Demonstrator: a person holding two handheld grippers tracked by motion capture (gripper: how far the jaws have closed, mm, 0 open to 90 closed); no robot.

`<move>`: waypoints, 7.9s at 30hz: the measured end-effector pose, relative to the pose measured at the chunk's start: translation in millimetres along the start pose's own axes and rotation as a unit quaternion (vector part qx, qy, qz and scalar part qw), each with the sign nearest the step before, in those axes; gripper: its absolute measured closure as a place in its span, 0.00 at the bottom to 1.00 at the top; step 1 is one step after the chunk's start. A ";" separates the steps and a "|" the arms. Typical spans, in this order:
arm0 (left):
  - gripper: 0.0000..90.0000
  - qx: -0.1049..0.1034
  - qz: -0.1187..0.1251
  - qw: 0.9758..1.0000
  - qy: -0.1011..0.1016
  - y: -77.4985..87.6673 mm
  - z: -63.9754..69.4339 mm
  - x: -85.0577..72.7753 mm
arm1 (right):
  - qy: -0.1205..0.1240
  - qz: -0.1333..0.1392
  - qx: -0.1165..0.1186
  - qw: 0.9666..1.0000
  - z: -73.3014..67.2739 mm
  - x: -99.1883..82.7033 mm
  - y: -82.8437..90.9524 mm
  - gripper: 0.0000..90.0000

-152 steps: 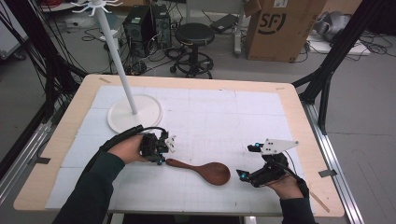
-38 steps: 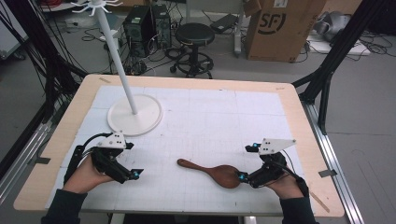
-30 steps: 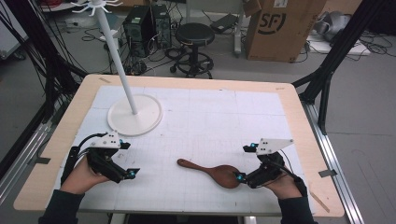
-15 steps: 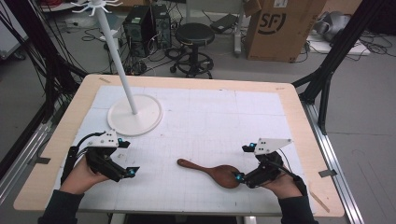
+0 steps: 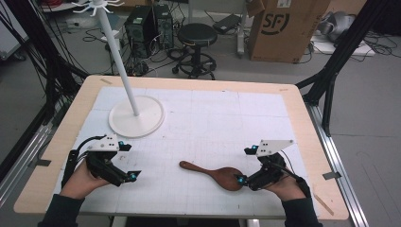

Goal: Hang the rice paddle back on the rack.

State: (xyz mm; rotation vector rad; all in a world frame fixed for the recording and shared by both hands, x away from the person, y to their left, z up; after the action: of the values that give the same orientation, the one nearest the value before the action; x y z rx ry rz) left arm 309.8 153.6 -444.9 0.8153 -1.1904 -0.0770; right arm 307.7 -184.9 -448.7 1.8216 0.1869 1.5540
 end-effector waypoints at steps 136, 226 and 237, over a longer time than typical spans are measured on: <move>0.02 0.009 -0.022 0.999 -0.030 2.6 6.0 -9.2 | 0.073 -0.416 0.029 0.906 -26.8 11.9 -113.9 0.53; 0.02 0.007 -0.022 0.999 -0.023 2.0 6.3 -10.7 | 0.029 -0.228 0.128 0.965 -17.5 40.7 -79.5 0.86; 0.02 0.008 -0.022 0.999 -0.022 1.5 6.5 -10.9 | 0.018 -0.172 0.123 0.977 -6.1 54.4 -71.6 0.86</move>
State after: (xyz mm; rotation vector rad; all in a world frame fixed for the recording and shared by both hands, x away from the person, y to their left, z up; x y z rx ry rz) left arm 299.4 156.4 -451.8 0.8586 -1.2152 -0.1213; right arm 340.3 -100.8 -447.9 1.8298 0.7010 1.3633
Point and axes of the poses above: each handheld gripper's, and its own axes: y roughly backward along the jaws, x roughly out of its top, z roughly to its right, the point moved 10 cm from there along -y, roughly forward along the jaws, and after that the axes turned 4 degrees about y, right-handed, at the moved point
